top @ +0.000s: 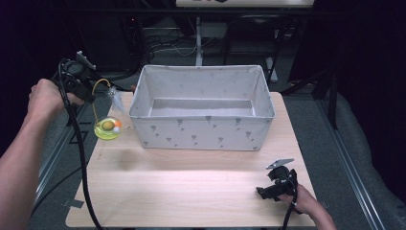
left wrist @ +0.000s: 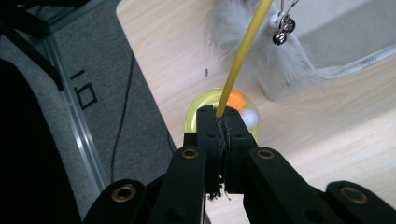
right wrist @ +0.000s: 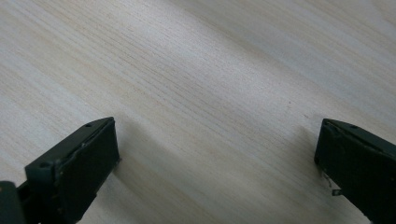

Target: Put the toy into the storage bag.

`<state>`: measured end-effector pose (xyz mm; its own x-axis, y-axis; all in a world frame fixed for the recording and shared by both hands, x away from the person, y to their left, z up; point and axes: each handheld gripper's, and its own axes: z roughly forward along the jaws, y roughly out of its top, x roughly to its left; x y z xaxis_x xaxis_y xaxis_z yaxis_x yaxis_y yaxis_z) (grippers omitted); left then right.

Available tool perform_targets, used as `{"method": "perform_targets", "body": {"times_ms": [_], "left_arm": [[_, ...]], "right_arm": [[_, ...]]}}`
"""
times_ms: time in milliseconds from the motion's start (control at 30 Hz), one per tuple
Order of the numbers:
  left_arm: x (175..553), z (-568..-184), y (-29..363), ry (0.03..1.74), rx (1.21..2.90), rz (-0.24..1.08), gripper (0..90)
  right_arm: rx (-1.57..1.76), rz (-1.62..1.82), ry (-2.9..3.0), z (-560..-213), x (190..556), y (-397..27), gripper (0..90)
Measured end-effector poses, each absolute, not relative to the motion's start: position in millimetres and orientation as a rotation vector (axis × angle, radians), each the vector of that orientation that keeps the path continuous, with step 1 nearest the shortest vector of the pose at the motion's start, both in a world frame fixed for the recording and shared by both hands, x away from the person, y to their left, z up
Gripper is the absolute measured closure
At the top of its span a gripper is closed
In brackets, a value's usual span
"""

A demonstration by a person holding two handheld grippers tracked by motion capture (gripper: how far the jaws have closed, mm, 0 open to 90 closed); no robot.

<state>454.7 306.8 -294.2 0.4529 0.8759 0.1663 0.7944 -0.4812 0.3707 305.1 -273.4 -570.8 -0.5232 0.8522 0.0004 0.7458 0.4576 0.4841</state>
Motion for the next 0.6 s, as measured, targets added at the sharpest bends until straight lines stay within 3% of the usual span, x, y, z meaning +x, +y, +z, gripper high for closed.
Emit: {"method": "perform_targets", "body": {"times_ms": [600], "left_arm": [[470,-250,294,1.426,2.478,0.572,88.4]], "right_arm": [[1.381,0.636,2.465,-571,305,-273,0.0]]}}
